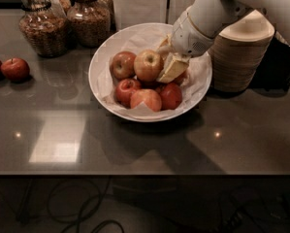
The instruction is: Pick apple from white bowl
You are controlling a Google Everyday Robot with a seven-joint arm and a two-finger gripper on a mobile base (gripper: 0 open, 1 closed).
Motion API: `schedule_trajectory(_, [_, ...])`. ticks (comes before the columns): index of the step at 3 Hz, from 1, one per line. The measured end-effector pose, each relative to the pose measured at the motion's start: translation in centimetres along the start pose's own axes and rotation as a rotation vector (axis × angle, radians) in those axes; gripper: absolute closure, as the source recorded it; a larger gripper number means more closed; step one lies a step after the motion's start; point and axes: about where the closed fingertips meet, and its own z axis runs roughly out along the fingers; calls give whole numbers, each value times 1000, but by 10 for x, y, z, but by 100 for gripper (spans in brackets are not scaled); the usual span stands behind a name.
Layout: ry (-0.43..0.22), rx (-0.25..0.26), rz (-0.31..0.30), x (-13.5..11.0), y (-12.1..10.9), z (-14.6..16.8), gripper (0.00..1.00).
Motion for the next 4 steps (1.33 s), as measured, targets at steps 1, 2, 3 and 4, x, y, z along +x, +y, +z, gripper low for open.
schedule_trajectory(1, [-6,59,-64,-27,2,-36,100])
schedule_trajectory(2, [-18,116,-126,-58,9,-71,100])
schedule_trajectory(3, [-17,119,-129,-59,9,-73,83])
schedule_trajectory(4, [-18,119,-129,-59,9,-73,58])
